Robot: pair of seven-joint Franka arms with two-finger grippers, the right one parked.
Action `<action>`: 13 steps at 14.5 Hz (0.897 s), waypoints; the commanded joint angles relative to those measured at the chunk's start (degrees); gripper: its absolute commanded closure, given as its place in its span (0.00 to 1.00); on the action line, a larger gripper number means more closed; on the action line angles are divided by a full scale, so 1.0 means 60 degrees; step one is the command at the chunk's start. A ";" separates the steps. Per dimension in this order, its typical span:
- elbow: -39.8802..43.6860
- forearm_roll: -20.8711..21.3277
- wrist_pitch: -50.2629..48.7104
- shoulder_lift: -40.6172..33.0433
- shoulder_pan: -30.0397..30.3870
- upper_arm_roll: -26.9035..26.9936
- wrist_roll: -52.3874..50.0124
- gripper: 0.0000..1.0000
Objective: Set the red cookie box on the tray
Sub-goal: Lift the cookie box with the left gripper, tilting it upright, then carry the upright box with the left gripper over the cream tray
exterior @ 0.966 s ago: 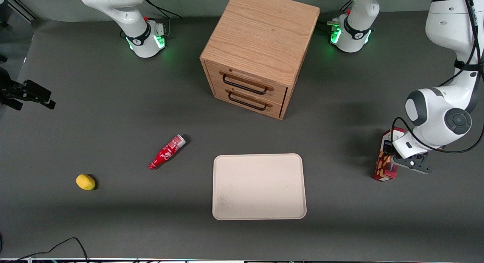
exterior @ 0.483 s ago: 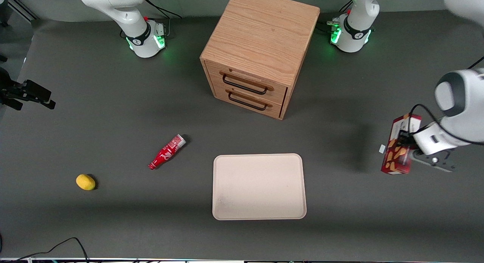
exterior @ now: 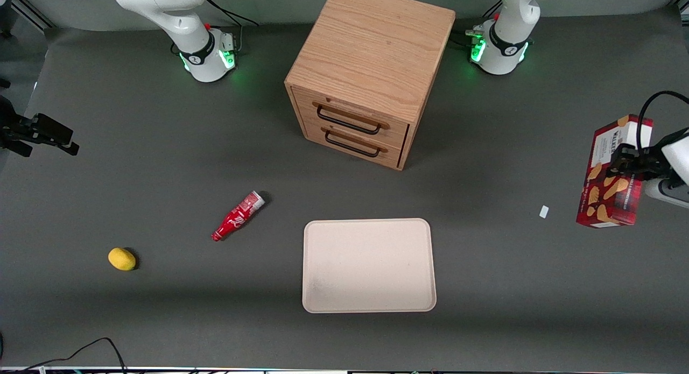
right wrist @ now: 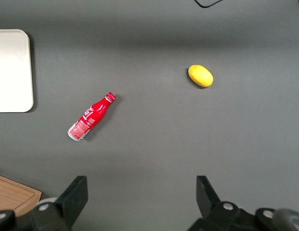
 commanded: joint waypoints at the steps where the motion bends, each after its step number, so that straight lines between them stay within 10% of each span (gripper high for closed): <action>1: 0.1554 -0.0024 -0.0596 0.0991 -0.0392 -0.0023 -0.0516 1.00; 13: 0.3593 -0.0068 0.3633 0.5428 -0.3924 -0.0023 -0.7050 1.00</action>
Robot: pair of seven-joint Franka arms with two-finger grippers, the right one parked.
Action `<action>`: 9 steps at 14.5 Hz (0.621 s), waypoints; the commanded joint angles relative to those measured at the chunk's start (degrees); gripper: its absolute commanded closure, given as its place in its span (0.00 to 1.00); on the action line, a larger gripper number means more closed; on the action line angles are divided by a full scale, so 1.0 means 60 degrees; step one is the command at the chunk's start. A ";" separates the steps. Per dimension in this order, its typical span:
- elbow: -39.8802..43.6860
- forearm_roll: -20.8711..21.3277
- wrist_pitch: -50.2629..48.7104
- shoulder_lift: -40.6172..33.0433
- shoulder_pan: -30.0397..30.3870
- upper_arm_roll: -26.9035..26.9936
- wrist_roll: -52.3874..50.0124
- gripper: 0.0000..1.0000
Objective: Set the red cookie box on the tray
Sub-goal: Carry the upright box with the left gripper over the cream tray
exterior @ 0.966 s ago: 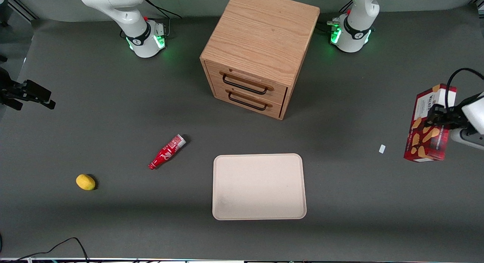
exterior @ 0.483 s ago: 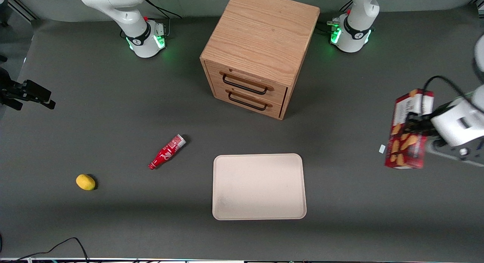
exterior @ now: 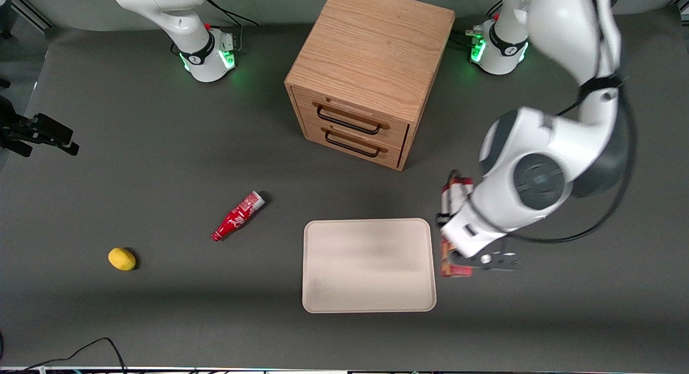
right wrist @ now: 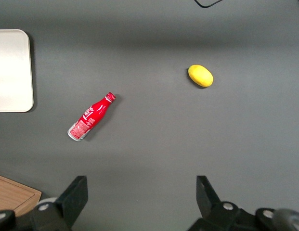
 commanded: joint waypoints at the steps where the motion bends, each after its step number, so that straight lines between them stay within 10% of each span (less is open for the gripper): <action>1: 0.0824 -0.0008 0.0975 0.1152 -0.0131 0.0176 -0.0550 1.00; 9: 0.0751 0.0489 0.2561 0.2371 -0.0497 0.0235 -0.1063 1.00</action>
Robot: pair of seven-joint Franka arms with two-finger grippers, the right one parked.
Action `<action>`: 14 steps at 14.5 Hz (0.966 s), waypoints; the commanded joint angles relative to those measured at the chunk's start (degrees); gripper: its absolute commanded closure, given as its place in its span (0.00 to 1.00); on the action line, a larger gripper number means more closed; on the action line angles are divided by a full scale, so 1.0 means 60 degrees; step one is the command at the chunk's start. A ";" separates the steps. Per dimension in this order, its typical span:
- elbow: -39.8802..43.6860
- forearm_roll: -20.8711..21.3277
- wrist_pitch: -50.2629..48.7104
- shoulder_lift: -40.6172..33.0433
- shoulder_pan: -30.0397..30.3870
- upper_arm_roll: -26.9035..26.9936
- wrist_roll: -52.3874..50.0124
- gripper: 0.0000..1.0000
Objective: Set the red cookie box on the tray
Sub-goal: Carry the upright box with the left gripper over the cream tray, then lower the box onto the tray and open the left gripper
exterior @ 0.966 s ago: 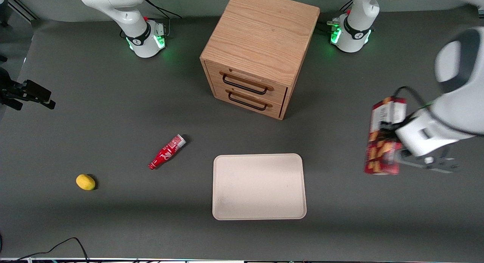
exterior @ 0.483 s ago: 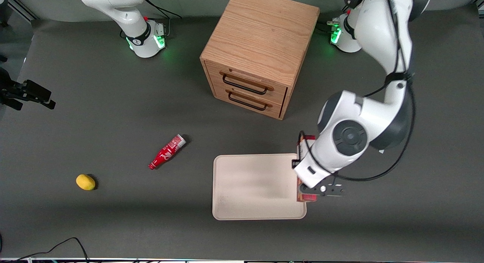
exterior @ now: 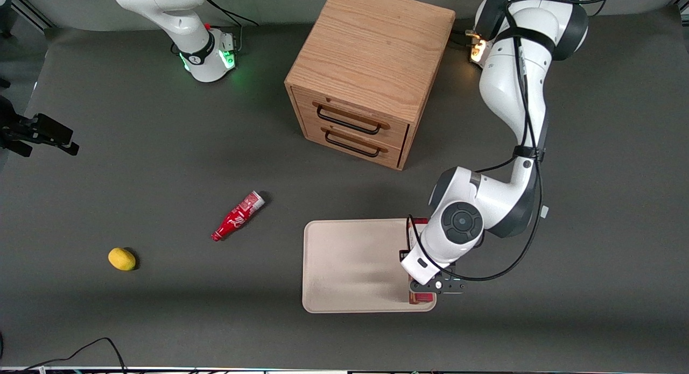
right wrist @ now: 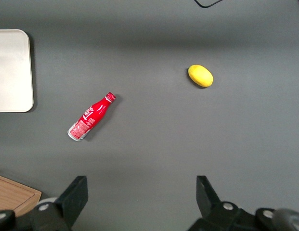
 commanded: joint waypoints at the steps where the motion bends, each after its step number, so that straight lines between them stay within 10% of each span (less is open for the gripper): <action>1: 0.0409 0.0399 0.0021 0.0301 -0.0263 0.0192 -0.0292 1.00; 8: 0.0365 0.0415 0.0534 0.0595 -0.0263 0.0192 -0.0292 0.73; 12: 0.0365 0.0415 0.0548 0.0610 -0.0248 0.0192 -0.0277 0.00; 14: 0.0365 0.0415 0.0432 0.0566 -0.0248 0.0192 -0.0277 0.00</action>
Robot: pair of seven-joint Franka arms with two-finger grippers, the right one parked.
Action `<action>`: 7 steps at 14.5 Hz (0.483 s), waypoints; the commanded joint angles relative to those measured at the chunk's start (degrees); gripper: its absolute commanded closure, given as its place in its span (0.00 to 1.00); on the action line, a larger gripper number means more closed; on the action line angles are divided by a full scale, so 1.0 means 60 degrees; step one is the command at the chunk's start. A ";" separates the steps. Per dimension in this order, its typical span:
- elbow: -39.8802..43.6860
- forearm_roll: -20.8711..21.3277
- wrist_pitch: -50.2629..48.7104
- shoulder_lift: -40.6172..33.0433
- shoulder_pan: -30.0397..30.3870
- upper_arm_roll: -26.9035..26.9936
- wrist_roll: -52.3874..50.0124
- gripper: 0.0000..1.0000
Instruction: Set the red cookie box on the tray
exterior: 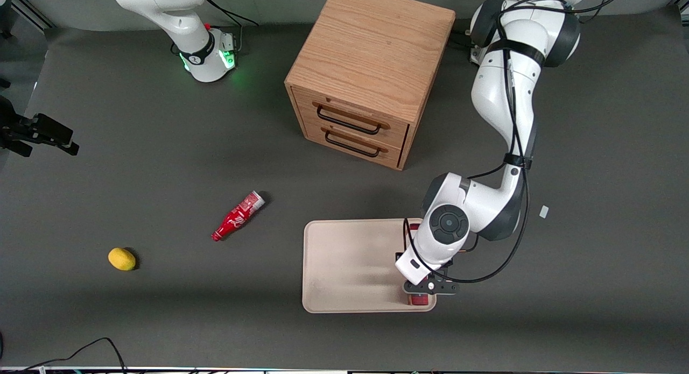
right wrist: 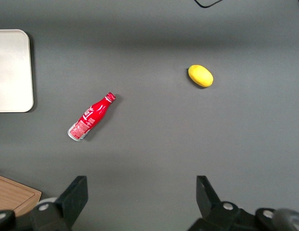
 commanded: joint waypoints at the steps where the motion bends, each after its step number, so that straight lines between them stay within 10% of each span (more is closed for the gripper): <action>1: 0.0360 0.0154 -0.0277 0.0063 -0.0118 0.0132 -0.0246 0.00; 7: 0.0375 -0.0006 -0.3730 -0.1691 0.0348 0.0073 0.1052 0.00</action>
